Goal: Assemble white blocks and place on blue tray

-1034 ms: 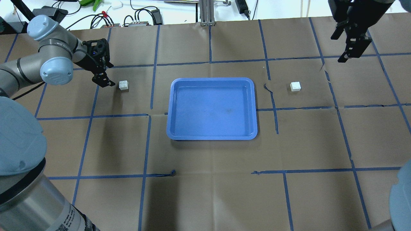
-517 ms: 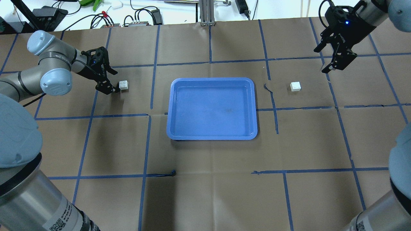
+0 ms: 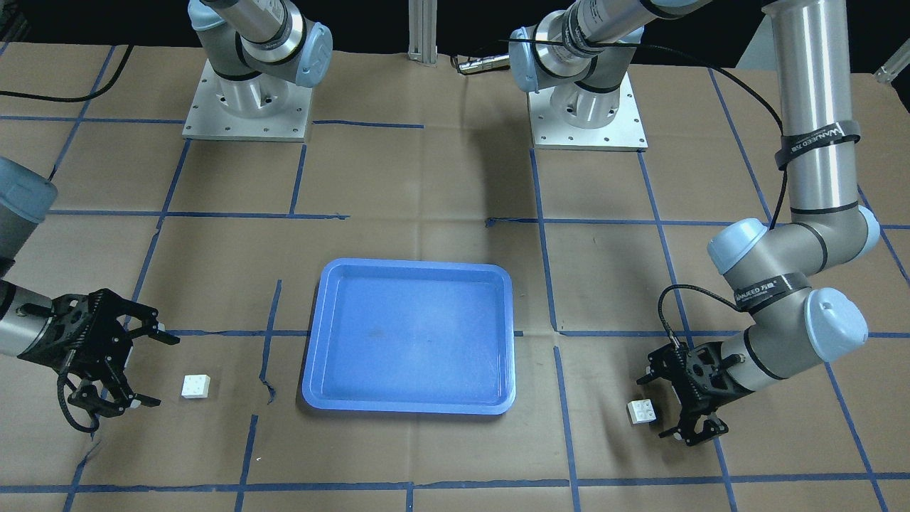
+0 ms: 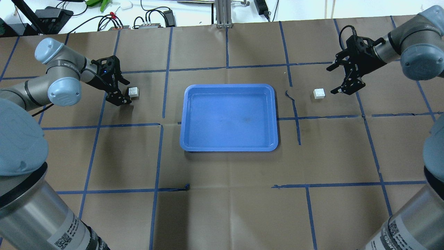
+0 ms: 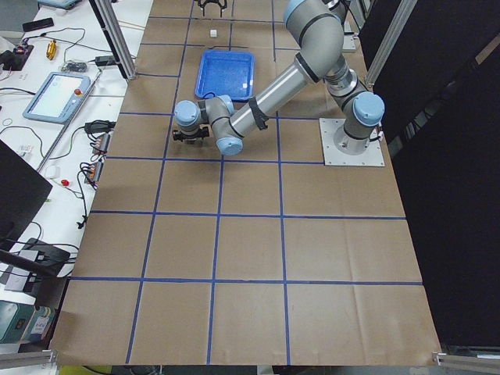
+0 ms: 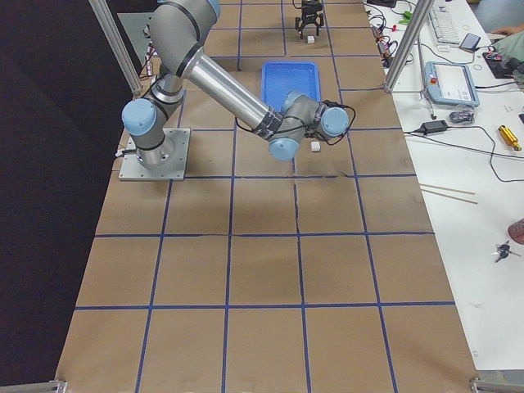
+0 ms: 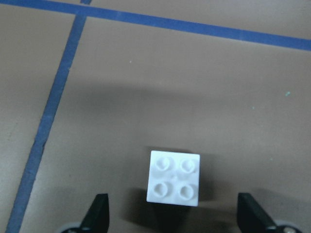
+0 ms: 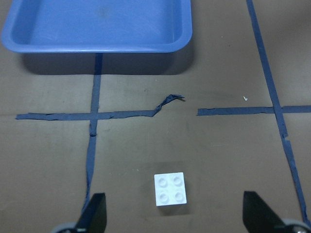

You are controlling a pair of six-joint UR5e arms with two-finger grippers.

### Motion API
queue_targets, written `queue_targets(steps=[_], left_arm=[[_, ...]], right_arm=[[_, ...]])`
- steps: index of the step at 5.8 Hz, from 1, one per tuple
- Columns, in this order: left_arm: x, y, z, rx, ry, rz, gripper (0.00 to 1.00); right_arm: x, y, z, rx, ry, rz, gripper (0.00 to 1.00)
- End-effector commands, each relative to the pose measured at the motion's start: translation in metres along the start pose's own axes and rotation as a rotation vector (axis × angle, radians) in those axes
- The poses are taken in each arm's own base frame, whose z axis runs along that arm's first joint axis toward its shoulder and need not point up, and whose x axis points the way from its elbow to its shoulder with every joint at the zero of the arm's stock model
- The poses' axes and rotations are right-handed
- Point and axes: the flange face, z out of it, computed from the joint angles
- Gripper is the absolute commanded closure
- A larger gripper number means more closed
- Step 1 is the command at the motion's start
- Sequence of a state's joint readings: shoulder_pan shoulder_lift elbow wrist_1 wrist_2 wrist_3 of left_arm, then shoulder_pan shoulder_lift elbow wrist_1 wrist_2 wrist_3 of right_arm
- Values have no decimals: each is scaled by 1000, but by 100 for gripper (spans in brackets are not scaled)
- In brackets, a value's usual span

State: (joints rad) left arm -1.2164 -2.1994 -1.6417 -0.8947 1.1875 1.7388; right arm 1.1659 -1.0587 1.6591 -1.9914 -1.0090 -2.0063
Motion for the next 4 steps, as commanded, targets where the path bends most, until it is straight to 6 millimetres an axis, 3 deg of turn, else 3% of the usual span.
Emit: queue_targets(steps=[1,2,4], left_arm=[[1,1,3,3,6,1,13],[1,0,2,4,6,1,18],[1,0,1,4,5,2,54]], right_arm=[[-6,22,36,18,-3,-33,0],[-12,28,49,29,-23,-20,0],[-14,37,62,39,-43,-2,0]])
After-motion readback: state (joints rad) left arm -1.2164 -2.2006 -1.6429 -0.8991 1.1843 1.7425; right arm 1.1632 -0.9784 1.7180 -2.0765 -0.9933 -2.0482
